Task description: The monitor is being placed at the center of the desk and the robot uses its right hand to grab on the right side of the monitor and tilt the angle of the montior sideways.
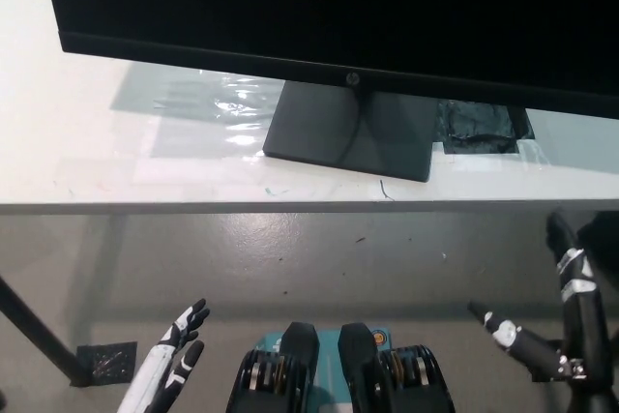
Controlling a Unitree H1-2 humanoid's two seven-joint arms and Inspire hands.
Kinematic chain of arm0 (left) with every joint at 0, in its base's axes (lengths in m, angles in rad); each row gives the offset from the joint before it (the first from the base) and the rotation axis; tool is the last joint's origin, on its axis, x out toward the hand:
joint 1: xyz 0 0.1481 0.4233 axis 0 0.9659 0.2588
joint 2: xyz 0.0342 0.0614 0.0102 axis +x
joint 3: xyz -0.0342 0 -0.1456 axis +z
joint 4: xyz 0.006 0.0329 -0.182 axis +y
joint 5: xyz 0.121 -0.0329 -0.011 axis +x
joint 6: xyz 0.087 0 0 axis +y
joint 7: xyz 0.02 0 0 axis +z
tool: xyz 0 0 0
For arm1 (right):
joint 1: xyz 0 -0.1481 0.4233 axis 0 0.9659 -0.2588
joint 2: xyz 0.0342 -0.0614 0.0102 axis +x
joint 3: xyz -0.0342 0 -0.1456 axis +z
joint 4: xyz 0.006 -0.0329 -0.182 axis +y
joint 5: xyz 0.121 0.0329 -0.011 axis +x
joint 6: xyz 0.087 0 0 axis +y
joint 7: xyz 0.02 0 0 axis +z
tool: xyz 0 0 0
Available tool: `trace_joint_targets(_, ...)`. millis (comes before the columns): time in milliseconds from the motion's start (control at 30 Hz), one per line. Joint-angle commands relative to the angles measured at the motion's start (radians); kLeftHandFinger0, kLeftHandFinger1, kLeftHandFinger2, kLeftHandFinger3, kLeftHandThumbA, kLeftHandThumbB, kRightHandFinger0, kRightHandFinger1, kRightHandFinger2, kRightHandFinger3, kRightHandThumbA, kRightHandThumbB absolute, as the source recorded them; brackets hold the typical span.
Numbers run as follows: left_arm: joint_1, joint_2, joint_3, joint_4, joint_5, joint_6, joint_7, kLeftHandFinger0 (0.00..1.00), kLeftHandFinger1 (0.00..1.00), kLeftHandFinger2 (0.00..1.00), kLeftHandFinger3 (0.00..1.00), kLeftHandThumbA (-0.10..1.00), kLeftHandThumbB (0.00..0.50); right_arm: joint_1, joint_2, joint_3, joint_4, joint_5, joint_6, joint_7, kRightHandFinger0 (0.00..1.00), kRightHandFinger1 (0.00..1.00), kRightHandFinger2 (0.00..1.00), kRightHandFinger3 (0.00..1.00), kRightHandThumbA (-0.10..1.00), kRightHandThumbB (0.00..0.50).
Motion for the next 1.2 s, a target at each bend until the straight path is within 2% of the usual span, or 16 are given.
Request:
trace_joint_targets(0,-0.011,0.024,-0.005,-0.013,-0.002,-0.042,0.024,1.0,1.0,1.0,1.0,1.0,0.286,-0.041,-0.008,-0.036,-0.046,0.03,-0.057,-0.011,1.0,1.0,1.0,1.0,1.0,0.297)
trace_joint_targets(200,-0.011,0.025,-0.005,-0.014,-0.001,-0.042,0.031,1.0,1.0,1.0,1.0,1.0,0.294,-0.073,-0.004,-0.066,-0.033,0.093,-0.057,0.043,1.0,1.0,1.0,1.0,1.0,0.232)
trace_joint_targets(333,-0.006,0.025,-0.009,-0.016,-0.002,-0.042,0.023,1.0,1.0,1.0,1.0,1.0,0.3,-0.087,0.002,-0.086,-0.006,0.172,-0.055,0.075,1.0,1.0,1.0,1.0,1.0,0.256)
trace_joint_targets(400,-0.005,0.029,-0.014,-0.019,0.0,-0.042,0.032,1.0,1.0,1.0,1.0,1.0,0.28,-0.103,0.008,-0.099,0.002,0.201,-0.017,0.084,1.0,1.0,1.0,1.0,1.0,0.286)
trace_joint_targets(500,-0.003,0.031,-0.017,-0.022,-0.001,-0.042,0.035,1.0,1.0,1.0,1.0,1.0,0.282,-0.124,0.001,-0.111,0.015,0.245,0.02,0.112,1.0,1.0,1.0,1.0,1.0,0.316)
trace_joint_targets(700,0.0,0.038,-0.025,-0.025,0.012,-0.042,0.05,1.0,1.0,1.0,1.0,1.0,0.28,-0.176,-0.009,-0.142,0.041,0.345,0.048,0.159,1.0,1.0,1.0,1.0,1.0,0.303)
trace_joint_targets(900,0.001,0.037,-0.027,-0.023,0.005,-0.042,0.046,1.0,1.0,1.0,1.0,1.0,0.295,-0.216,-0.013,-0.173,0.058,0.405,0.078,0.195,1.0,1.0,1.0,1.0,1.0,0.311)
trace_joint_targets(967,0.001,0.04,-0.032,-0.026,0.01,-0.042,0.056,1.0,1.0,1.0,1.0,1.0,0.277,-0.227,-0.014,-0.182,0.059,0.413,0.091,0.199,1.0,1.0,1.0,1.0,1.0,0.31)
trace_joint_targets(1167,0.0,0.042,-0.034,-0.023,0.012,-0.042,0.062,1.0,1.0,1.0,1.0,1.0,0.28,-0.258,-0.001,-0.207,0.06,0.483,0.148,0.22,1.0,1.0,1.0,1.0,1.0,0.326)
